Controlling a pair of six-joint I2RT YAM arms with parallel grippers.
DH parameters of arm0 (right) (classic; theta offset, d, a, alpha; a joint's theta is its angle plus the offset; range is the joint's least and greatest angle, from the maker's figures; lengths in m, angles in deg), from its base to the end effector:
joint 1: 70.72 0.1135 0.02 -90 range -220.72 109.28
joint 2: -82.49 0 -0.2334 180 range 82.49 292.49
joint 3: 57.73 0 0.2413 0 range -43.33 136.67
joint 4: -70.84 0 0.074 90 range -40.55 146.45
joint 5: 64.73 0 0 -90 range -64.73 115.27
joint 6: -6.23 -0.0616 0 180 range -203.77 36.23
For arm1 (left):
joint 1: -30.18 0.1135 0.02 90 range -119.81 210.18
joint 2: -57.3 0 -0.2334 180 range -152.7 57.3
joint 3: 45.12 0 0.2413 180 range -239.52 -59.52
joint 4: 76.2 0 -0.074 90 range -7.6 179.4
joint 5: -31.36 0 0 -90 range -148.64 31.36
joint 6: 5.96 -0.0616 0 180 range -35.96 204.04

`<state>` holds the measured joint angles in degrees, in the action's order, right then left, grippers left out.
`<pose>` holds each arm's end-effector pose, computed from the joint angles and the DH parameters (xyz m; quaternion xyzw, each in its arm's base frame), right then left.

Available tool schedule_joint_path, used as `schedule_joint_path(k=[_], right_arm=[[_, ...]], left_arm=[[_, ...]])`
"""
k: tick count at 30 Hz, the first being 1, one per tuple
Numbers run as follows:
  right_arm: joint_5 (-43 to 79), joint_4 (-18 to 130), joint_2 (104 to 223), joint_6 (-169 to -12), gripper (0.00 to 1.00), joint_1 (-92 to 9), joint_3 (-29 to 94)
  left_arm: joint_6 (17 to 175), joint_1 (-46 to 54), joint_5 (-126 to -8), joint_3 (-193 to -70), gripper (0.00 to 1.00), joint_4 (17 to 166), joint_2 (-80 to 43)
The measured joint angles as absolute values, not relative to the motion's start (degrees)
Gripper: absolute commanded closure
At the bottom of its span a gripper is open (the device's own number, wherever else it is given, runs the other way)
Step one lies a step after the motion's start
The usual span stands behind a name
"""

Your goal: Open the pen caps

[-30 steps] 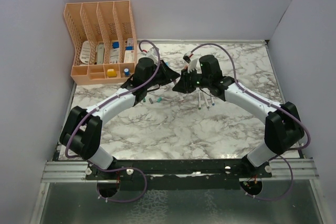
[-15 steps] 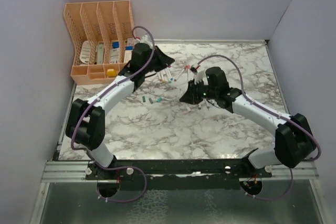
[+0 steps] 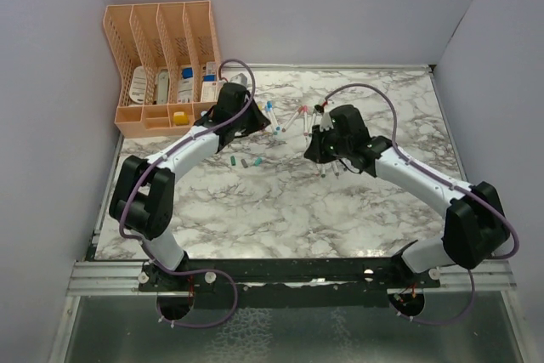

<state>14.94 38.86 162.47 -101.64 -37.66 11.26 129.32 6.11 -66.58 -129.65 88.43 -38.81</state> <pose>0.2578 0.1810 0.2056 -0.1563 0.9005 0.2454 0.3233 0.3632 -0.1716 0.2359 -0.1209 0.8425 -0.3453 0.3954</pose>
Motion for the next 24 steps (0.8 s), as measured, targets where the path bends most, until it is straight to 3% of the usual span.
schedule_joint_path(k=[8,24], right_arm=[[22.86,37.0,172.81,-101.05,0.99,-37.66,20.57],[26.4,36.02,188.48,-100.44,0.99,-37.66,27.17]], left_arm=[[123.53,5.58,-59.68,-122.76,1.0,77.63,-38.81],[116.36,5.69,-51.22,-129.32,1.0,72.71,-49.02]])
